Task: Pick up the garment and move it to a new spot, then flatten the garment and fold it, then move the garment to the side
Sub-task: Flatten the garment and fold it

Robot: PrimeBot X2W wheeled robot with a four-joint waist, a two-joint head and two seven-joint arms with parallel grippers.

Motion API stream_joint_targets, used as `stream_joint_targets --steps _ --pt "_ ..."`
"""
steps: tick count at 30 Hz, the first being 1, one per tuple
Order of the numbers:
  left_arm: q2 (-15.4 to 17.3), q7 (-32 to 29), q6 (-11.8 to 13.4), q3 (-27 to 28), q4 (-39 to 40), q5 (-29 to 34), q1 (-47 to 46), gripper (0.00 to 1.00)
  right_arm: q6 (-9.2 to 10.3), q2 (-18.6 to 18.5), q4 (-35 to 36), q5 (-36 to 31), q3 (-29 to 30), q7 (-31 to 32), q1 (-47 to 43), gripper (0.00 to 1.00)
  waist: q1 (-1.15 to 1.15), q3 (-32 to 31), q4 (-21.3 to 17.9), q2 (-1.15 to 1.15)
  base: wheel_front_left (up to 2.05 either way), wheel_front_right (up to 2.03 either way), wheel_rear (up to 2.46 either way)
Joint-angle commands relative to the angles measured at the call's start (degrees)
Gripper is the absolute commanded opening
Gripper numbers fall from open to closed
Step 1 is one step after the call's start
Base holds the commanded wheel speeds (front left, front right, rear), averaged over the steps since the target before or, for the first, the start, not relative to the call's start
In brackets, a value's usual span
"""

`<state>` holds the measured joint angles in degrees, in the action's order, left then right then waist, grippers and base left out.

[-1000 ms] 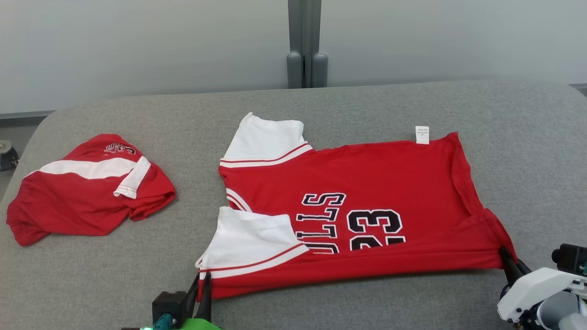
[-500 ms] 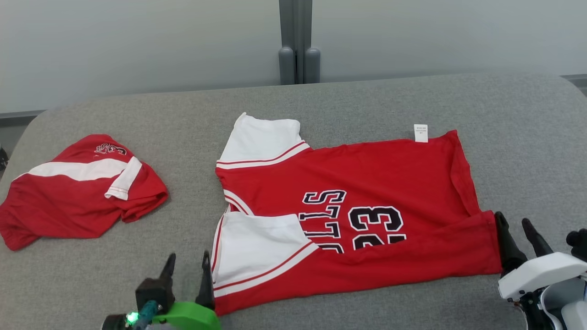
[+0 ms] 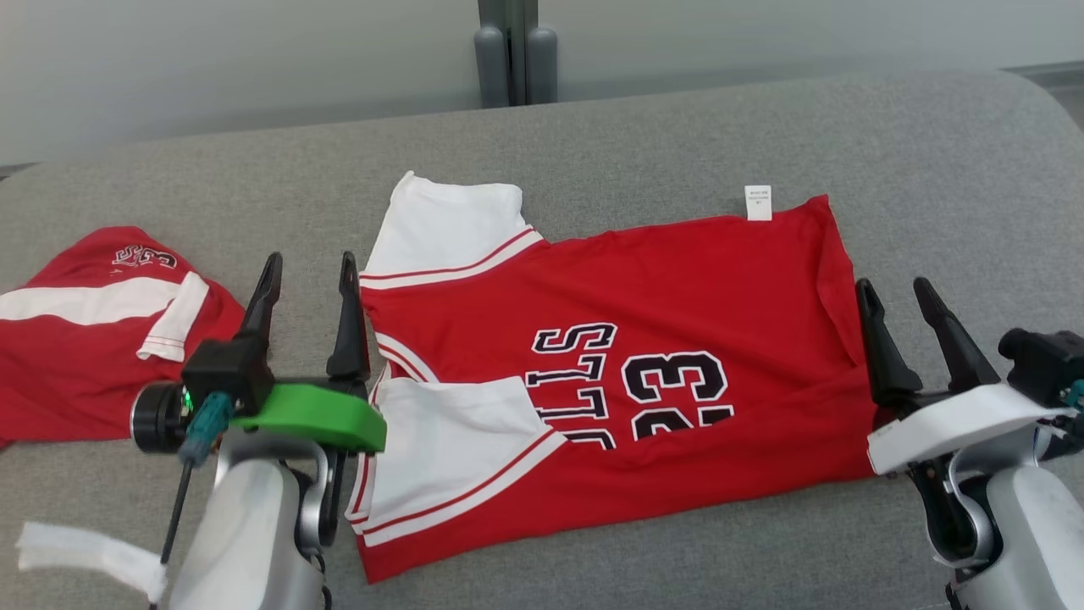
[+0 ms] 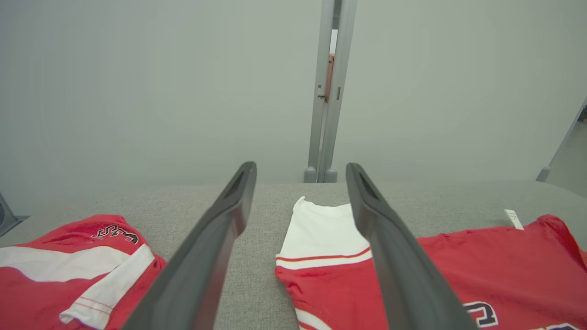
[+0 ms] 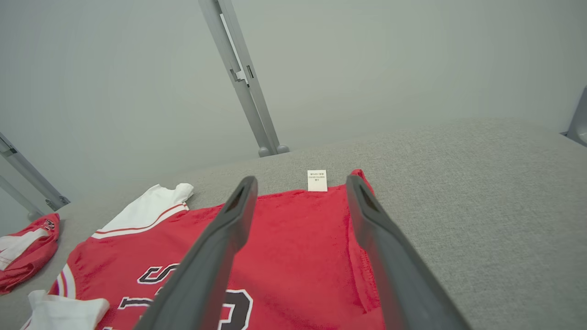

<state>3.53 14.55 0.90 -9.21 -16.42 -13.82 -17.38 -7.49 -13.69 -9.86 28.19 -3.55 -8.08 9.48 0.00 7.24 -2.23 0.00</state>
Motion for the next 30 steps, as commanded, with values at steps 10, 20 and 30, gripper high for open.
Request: stream_joint_targets --steps 10,20,30 --pt "8.36 -22.62 -7.98 -7.62 -13.23 0.22 -26.83 1.00 0.00 -0.71 1.48 -1.30 -3.81 1.82 13.93 1.00 0.00 14.03 -6.41 0.00 0.00 0.00 0.00" --pt "21.98 -43.64 -8.34 -30.20 -19.12 -13.35 -45.78 1.00 0.00 -1.26 0.95 -0.61 -8.08 1.12 24.22 1.00 0.00 20.58 -11.89 0.00 0.00 0.00 0.00" --pt "28.29 -44.70 -8.36 -36.53 -25.54 -20.67 -52.81 1.00 0.00 -0.78 1.74 -0.90 -9.26 -0.35 25.22 1.00 0.00 23.22 -14.47 0.00 0.00 0.00 0.00"
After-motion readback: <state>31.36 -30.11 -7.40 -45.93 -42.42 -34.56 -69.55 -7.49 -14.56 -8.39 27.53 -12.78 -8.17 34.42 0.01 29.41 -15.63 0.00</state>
